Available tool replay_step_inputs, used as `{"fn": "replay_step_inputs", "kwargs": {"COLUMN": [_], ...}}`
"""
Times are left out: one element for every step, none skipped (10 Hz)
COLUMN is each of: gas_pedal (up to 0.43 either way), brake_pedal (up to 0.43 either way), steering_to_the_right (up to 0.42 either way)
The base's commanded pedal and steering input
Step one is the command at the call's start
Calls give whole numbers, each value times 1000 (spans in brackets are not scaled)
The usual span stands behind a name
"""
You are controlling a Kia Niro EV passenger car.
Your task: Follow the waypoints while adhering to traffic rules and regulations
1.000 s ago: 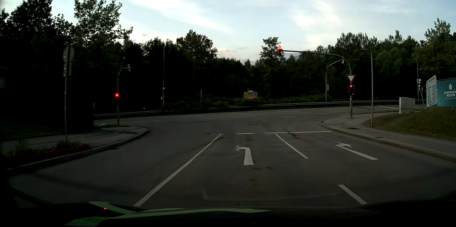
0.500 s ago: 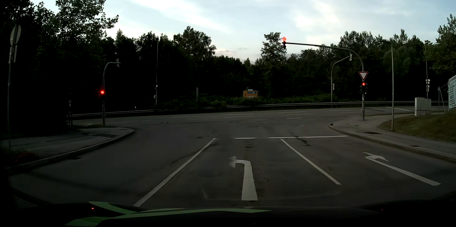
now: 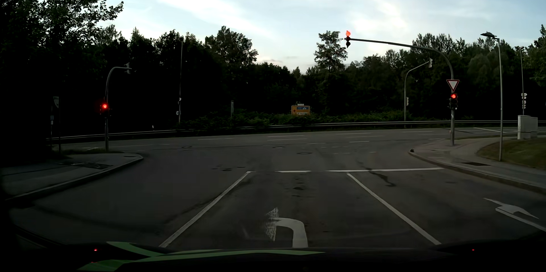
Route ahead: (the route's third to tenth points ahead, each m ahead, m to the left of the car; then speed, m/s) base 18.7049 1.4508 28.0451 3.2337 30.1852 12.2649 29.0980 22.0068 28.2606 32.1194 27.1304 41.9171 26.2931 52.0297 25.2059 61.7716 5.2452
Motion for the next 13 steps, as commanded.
{"fn": "replay_step_inputs", "kwargs": {"gas_pedal": [0, 0, 0, 0, 0, 0, 0, 0, 0, 0, 0, 0, 0], "brake_pedal": [250, 250, 250, 250, 250, 256, 262, 250, 244, 244, 262, 256, 262], "steering_to_the_right": [3, 4, 4, 4, 4, 5, 3, 0, 1, 1, 2, 3, 2]}}
